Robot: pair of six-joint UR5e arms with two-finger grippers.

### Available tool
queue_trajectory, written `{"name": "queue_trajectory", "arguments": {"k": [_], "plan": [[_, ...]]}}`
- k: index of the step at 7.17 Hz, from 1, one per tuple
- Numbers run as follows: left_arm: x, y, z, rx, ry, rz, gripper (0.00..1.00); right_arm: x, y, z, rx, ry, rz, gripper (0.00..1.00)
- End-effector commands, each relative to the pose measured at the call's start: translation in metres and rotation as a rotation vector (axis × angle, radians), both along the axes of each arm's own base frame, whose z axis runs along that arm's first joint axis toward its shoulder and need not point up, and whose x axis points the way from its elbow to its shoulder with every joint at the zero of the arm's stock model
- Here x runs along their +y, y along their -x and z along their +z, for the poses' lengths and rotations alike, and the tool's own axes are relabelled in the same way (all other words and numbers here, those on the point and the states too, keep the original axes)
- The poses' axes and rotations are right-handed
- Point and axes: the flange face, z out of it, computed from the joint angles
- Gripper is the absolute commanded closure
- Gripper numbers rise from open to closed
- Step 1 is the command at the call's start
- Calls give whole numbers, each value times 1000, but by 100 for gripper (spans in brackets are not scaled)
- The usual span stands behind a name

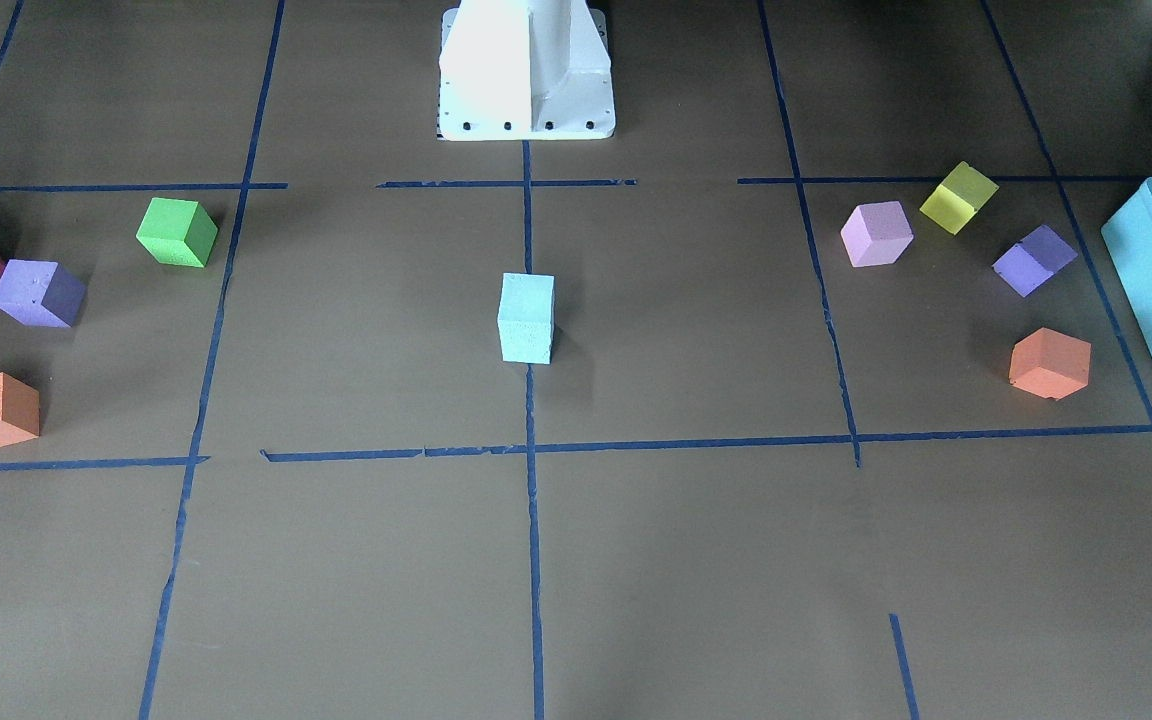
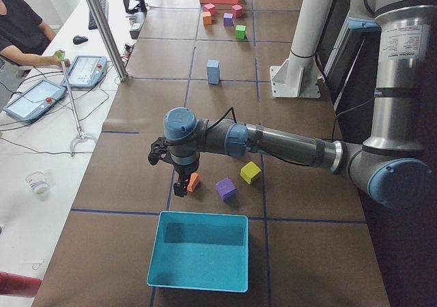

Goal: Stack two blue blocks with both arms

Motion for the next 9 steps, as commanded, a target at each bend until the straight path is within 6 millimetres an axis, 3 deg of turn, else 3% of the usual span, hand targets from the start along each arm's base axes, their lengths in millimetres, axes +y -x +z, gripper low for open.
{"name": "queue_trajectory", "arguments": {"k": [1, 3, 5, 6, 9], "plan": [[2, 1, -2, -3, -16, 2, 0, 1, 0, 1, -1, 2, -1, 0], [16, 1, 13, -2, 10, 3, 0, 0, 2, 1, -4, 3, -3, 0], [16, 1, 11, -3, 12, -5, 0, 3, 6, 4, -9, 11, -7, 0], [12, 1, 23, -6, 41, -7, 0, 4, 8, 4, -7, 10, -14, 0], [7, 2, 14, -7, 17, -7, 0, 4, 12, 4, -9, 12, -21, 0]]}}
